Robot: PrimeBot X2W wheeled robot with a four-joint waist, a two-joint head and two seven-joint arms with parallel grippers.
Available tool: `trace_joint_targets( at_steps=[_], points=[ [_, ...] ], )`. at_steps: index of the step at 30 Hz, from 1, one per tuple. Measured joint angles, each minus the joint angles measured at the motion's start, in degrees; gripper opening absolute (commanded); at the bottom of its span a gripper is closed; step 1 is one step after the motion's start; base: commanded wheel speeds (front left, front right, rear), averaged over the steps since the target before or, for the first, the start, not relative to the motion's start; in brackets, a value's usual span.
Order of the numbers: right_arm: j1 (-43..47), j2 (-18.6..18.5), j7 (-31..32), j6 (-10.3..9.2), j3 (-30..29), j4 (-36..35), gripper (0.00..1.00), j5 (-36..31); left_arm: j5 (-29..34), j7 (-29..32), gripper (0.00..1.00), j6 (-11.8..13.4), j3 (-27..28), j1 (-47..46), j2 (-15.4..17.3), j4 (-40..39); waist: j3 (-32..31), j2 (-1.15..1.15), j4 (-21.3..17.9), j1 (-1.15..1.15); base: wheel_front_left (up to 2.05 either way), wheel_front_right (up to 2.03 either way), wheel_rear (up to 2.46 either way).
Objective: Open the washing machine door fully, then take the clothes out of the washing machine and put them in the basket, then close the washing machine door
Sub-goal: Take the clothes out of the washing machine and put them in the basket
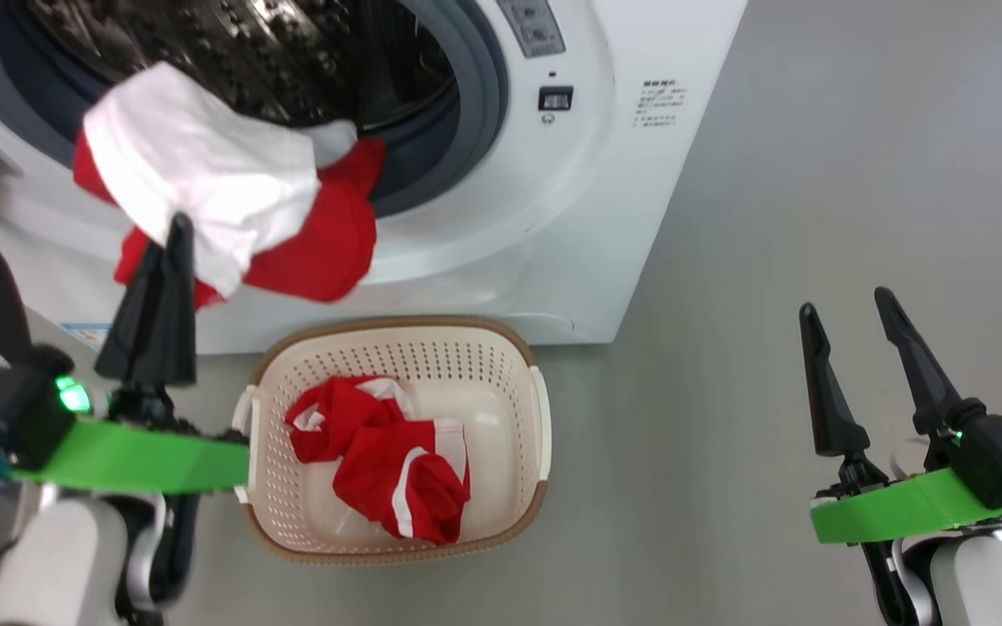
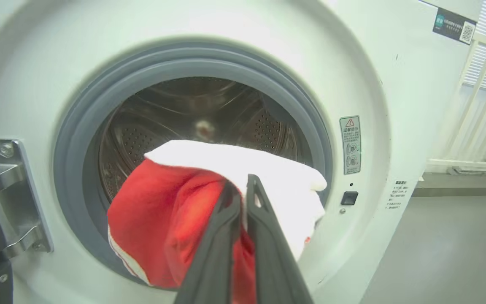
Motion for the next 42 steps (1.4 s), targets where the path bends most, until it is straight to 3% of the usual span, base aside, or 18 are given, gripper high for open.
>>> trace_joint_targets(
  at_steps=[12,19,30,42],
  points=[
    [1.1,0.0,0.0,0.00,0.0,-0.1,1.00,0.0,0.0,2.9,0.00,3.6,-0.7,8.5,-0.2,-12.7,-2.9,0.00,1.3,0.00,0.00,0.00,0.00],
    [1.1,0.0,0.0,0.00,0.3,-0.4,1.00,0.0,-1.2,4.1,0.00,4.1,-2.0,11.8,-1.3,-11.5,-2.3,0.00,1.2,0.00,0.00,0.00,0.00],
    [0.8,0.0,0.0,0.00,0.7,-1.0,1.00,0.0,-5.1,4.5,0.00,2.0,-3.6,9.9,-4.3,2.7,2.2,0.00,0.2,0.00,0.00,0.00,0.00],
    [-2.3,0.0,0.0,0.00,1.6,-1.5,1.00,0.5,-7.8,4.1,0.00,-3.0,-5.0,-2.4,-8.2,27.7,7.7,0.00,-2.1,0.00,0.00,0.00,0.00]
  ],
)
